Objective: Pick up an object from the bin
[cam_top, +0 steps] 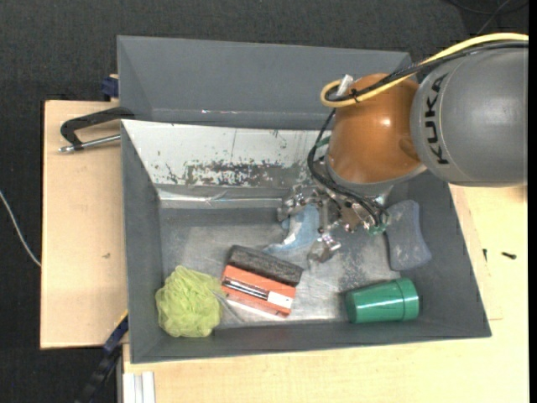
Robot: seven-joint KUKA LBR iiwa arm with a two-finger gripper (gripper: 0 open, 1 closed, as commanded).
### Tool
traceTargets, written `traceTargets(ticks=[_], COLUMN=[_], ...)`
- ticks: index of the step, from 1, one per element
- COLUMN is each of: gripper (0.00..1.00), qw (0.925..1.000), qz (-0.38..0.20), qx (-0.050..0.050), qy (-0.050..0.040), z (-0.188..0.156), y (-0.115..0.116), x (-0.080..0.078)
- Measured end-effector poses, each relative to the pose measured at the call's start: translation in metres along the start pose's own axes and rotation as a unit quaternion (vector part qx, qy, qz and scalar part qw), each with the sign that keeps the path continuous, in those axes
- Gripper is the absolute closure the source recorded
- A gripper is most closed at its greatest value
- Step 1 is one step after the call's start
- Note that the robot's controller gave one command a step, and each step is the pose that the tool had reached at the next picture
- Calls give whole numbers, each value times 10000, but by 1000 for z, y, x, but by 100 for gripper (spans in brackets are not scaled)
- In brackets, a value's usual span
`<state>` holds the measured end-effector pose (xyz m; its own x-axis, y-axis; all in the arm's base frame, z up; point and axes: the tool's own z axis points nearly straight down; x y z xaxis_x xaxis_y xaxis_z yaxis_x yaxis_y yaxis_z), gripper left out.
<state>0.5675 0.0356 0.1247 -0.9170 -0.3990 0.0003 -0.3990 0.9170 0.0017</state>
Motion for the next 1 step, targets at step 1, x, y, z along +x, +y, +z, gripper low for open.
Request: traceTargets(ticks=[1], gripper=[100], qw=[9620], qz=[-2732], qx=[-2], qy=[-17], z=[48], y=[-15], x=[-20])
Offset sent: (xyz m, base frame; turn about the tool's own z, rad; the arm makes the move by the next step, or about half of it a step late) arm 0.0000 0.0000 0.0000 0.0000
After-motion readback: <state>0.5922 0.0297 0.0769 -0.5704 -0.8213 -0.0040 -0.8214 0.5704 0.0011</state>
